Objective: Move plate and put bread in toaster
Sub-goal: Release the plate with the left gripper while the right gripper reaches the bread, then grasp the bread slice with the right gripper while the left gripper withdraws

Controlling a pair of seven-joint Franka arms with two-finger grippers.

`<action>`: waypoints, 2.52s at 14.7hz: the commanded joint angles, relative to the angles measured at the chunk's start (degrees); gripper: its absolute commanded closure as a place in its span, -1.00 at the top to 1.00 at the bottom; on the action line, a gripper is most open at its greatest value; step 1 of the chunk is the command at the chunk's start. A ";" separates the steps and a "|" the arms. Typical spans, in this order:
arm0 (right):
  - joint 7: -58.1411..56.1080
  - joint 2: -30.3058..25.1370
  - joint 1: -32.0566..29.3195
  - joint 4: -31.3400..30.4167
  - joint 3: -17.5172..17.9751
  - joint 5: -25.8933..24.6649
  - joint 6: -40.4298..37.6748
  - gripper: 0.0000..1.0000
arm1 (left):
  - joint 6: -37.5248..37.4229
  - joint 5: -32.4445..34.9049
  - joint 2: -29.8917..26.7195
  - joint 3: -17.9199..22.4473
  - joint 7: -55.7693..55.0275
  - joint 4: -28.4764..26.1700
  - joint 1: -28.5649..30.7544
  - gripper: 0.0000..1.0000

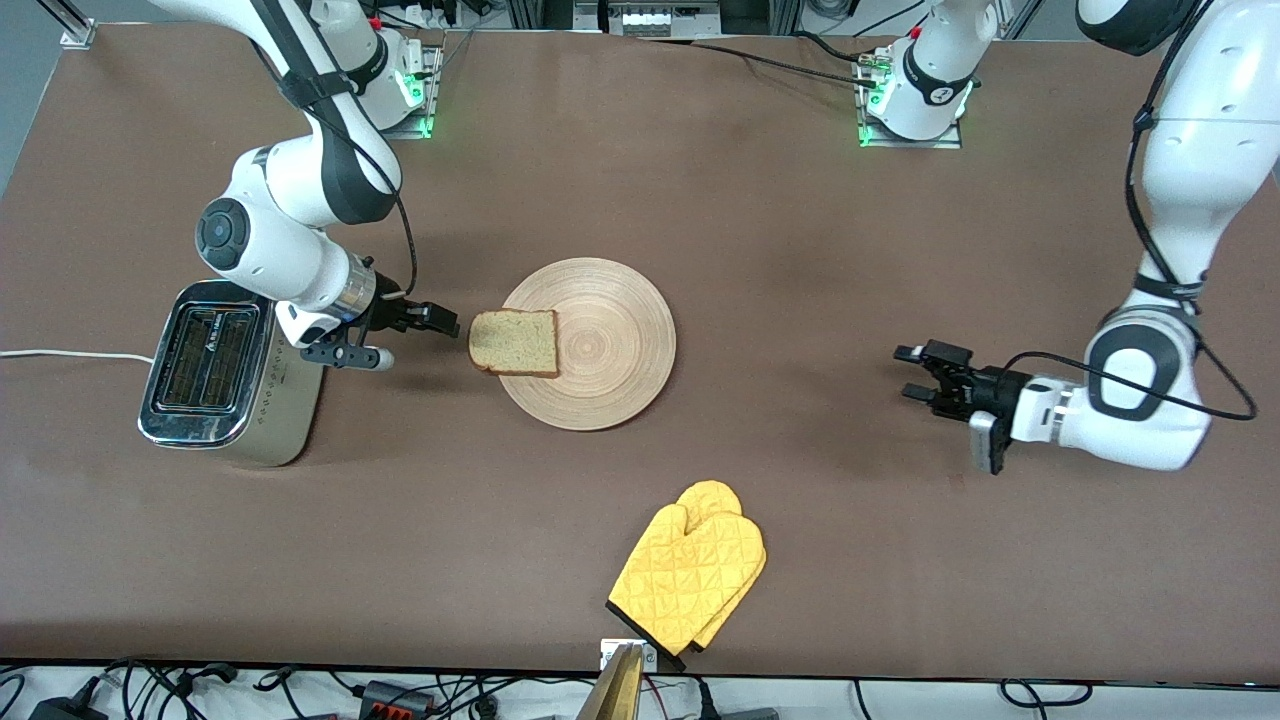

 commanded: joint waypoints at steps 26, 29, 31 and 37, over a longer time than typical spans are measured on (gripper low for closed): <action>-9.29 9.96 5.53 -3.05 2.21 12.74 21.18 0.88 | 0.60 35.75 -40.79 -2.00 -45.52 -12.22 -9.99 1.00; -9.29 9.87 5.53 -2.96 2.29 12.74 21.00 0.81 | -2.49 35.75 -41.60 -1.56 -47.53 -5.21 -9.82 1.00; -9.29 9.87 5.53 -2.96 2.29 12.74 20.91 0.63 | -2.58 36.02 -39.67 -1.47 -50.25 -2.30 -9.82 1.00; -8.68 9.78 5.53 -2.61 2.29 12.74 20.74 0.32 | -2.76 34.96 -39.04 -1.56 -55.46 -2.46 -9.73 1.00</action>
